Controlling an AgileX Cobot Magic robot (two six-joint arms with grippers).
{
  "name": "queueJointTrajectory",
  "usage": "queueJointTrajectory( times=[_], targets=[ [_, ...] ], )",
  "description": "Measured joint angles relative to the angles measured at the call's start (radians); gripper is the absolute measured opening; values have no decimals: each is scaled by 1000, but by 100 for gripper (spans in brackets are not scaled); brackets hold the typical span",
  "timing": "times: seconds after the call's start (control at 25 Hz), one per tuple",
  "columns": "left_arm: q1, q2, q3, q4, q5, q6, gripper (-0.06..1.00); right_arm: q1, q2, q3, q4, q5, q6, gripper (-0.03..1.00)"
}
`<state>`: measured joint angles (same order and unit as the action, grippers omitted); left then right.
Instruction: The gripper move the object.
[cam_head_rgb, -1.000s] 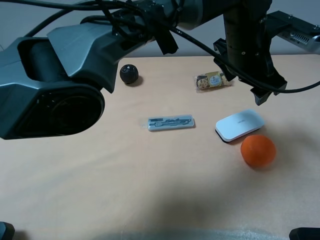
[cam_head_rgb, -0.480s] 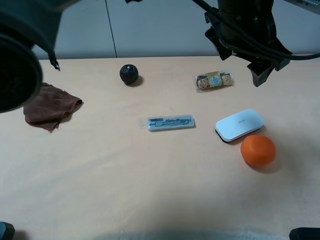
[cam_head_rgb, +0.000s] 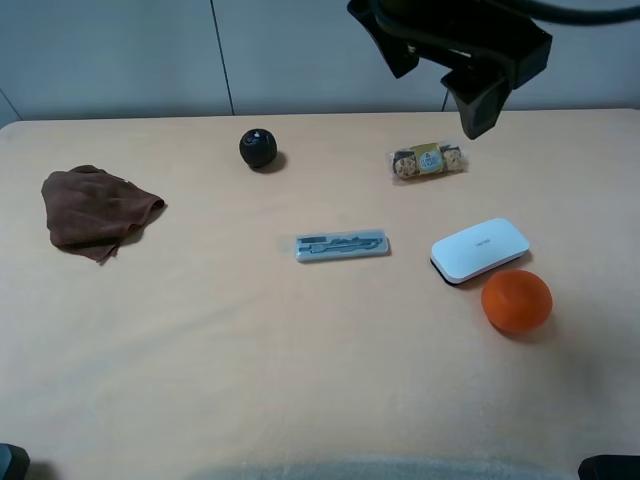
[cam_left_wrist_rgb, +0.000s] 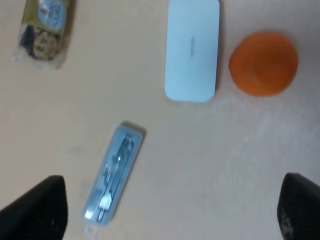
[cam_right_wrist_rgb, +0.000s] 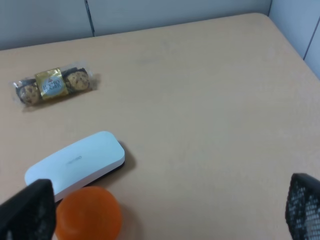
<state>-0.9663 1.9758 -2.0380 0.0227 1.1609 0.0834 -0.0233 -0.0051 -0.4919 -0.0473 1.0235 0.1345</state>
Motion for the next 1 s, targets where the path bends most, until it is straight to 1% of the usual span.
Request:
queueJointTrajectory(
  times=[0.28, 0.56, 0.8, 1.0],
  targets=[
    [0, -202, 197, 10, 0, 0, 85, 0, 0, 0, 0, 0, 0, 69],
    [0, -446, 452, 32, 0, -10, 85, 0, 0, 0, 0, -1, 0, 69],
    [0, -699, 669, 41, 0, -21, 85, 0, 0, 0, 0, -1, 0, 69],
    [0, -896, 802, 81, 1, -26, 85, 0, 0, 0, 0, -1, 0, 69]
  ],
)
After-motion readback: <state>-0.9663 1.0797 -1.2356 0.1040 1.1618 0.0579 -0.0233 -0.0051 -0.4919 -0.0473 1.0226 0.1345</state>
